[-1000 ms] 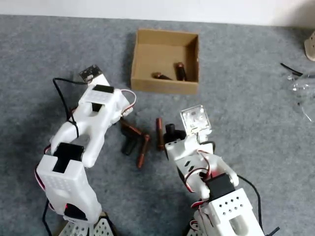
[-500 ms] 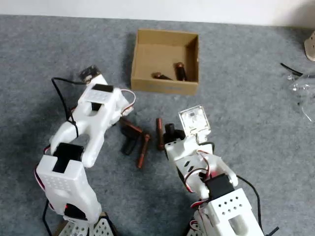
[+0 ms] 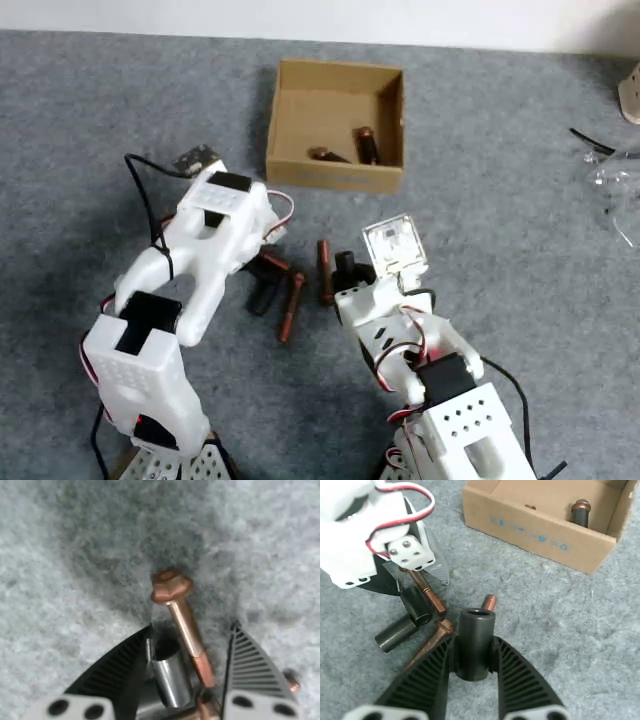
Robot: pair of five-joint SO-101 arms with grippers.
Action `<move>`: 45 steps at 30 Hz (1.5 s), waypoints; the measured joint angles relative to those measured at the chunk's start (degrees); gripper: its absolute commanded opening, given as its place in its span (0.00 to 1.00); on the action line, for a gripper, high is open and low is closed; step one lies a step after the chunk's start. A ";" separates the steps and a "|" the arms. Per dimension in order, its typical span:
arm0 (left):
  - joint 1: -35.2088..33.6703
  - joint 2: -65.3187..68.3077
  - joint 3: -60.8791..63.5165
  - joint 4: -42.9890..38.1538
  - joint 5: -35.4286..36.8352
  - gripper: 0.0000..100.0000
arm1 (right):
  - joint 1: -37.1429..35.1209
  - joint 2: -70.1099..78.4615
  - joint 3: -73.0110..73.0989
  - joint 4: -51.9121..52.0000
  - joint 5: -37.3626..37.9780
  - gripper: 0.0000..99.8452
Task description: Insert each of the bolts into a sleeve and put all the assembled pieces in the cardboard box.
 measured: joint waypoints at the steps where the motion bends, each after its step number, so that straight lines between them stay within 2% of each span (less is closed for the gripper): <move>1: 0.00 0.00 0.00 0.00 0.00 0.22 | 0.00 0.00 0.00 0.00 0.00 0.00; 8: -0.18 0.00 0.00 -1.93 0.18 0.22 | 0.00 0.00 0.00 0.00 0.00 0.00; 13: -1.93 0.00 0.00 -1.93 3.96 0.22 | 0.00 0.00 0.00 0.00 0.00 0.00; 20: -2.02 0.00 0.00 -1.93 4.48 0.22 | 0.00 0.00 0.00 0.00 0.00 0.00; 23: -2.20 0.00 0.00 -1.93 4.48 0.16 | 0.00 0.00 0.00 0.00 0.00 0.00; 26: -2.20 0.00 0.00 -1.93 4.48 0.01 | 0.00 0.00 0.00 0.00 0.00 0.00; 29: -2.11 0.00 -0.09 -2.20 4.84 0.03 | 0.00 0.00 0.00 0.00 0.00 0.00; 31: -2.55 0.00 -0.18 -2.11 4.48 0.00 | 0.00 0.00 0.00 0.00 0.00 0.00; 45: -2.90 0.00 -0.18 -2.11 4.66 0.00 | 0.00 0.00 0.00 0.00 0.00 0.00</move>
